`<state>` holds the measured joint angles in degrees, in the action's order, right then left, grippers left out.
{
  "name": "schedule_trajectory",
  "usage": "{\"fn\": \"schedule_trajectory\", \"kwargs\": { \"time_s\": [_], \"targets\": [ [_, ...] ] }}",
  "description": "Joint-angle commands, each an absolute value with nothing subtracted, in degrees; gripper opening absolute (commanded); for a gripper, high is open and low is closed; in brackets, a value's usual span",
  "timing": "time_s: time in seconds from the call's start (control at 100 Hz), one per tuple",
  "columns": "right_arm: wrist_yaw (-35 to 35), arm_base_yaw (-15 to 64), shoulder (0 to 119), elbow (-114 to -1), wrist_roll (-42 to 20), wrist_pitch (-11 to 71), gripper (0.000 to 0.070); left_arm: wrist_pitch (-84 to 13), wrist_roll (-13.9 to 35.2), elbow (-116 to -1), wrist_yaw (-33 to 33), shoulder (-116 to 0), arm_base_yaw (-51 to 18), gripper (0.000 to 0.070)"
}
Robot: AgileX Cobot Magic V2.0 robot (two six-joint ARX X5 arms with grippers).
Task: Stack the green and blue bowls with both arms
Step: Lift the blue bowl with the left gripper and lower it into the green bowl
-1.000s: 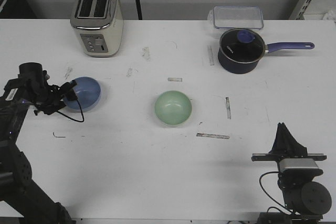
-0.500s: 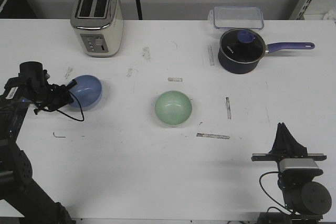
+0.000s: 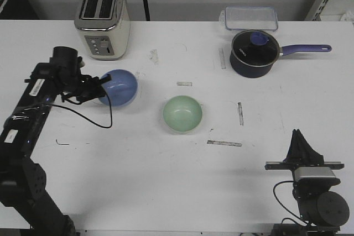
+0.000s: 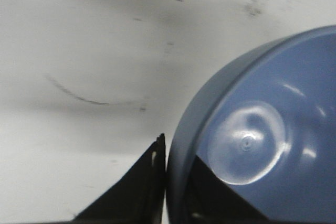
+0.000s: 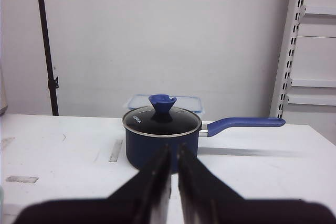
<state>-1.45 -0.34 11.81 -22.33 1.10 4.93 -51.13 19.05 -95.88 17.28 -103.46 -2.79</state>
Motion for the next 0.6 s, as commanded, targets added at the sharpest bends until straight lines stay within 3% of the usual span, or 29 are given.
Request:
{"fn": "schedule_trajectory", "kwargs": {
  "time_s": [0.0, 0.35, 0.59],
  "targets": [
    [-1.45, -0.34, 11.66, -22.44, 1.34, 4.29, 0.0014, -51.42, 19.84, -98.35, 17.65, -104.53, -6.5, 0.0002],
    [-1.45, -0.34, 11.66, -22.44, 1.34, 4.29, 0.0014, -50.76, 22.15, -104.57, 17.67, -107.77, -24.43, 0.0002],
    [-1.45, -0.34, 11.66, -22.44, 1.34, 4.29, 0.0014, -48.75, 22.2, -104.6, 17.63, -111.2, -29.34, 0.0002]
  ]
}}
